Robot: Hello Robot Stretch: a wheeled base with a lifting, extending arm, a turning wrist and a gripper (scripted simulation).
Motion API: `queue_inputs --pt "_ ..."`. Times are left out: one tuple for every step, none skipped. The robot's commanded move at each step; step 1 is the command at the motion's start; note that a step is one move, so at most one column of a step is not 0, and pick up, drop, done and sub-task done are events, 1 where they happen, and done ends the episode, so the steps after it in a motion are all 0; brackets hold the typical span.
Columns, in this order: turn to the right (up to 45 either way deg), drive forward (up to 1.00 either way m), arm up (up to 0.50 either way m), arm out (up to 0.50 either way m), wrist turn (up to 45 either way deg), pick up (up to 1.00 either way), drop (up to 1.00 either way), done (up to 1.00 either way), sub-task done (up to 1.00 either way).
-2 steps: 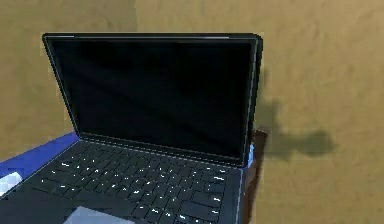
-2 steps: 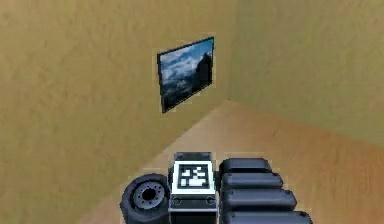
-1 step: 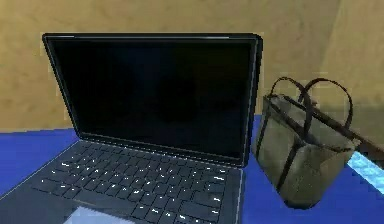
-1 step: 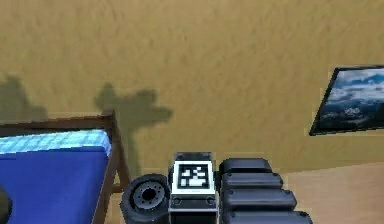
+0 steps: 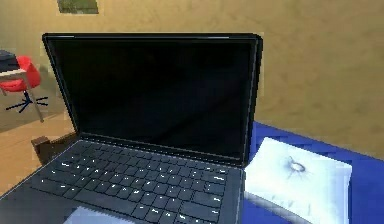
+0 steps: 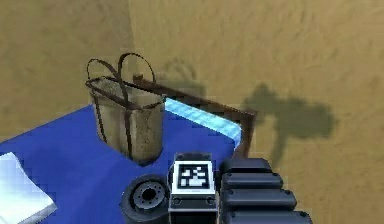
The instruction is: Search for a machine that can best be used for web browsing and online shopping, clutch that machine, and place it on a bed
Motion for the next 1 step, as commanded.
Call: queue_inputs --pt "-3.0 0.0 0.0 0.0 0.0 0.0 0.0 0.0 0.0"
